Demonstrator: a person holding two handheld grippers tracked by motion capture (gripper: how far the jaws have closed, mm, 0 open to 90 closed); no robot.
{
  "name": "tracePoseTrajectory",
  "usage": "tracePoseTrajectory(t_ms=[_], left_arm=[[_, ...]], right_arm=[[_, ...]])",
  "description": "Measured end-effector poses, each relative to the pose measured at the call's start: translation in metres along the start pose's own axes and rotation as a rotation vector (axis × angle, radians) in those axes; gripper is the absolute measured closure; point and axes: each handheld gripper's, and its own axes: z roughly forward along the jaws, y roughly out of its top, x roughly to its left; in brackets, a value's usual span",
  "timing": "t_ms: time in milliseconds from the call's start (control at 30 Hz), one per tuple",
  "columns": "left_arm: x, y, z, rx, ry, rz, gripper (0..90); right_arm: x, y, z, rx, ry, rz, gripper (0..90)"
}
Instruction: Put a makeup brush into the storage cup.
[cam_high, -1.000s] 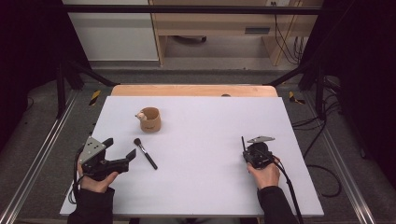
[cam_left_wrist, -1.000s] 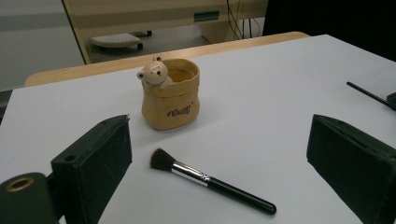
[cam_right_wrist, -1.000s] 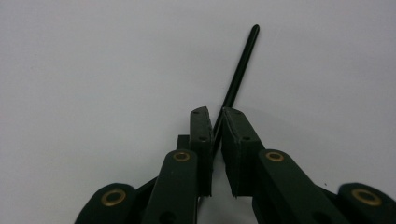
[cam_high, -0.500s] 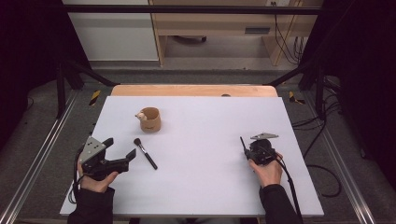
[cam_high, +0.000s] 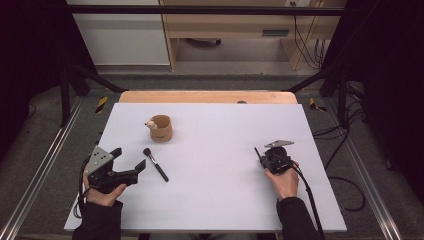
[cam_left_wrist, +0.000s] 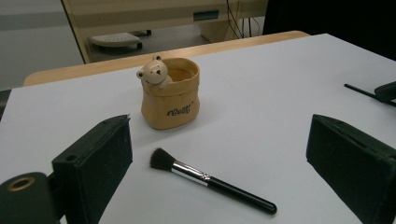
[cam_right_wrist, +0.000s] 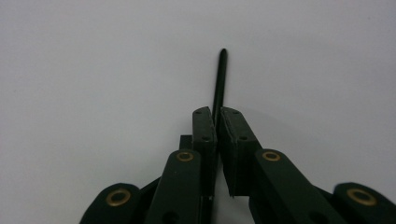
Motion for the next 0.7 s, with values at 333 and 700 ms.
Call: tracePoseTrajectory(t_ms=[333, 700], left_arm=[[0.0, 0.0, 0.0, 0.0, -0.005, -0.002, 6.4], [0.0, 0.001, 0.001, 0.004, -0.009, 0.003, 6.5]], right_arm=[[0.001, 0.001, -0.003, -0.008, 0.017, -0.036, 72.3], [-0.005, 0.018, -0.02, 0.14, 0.024, -0.088, 60.8]])
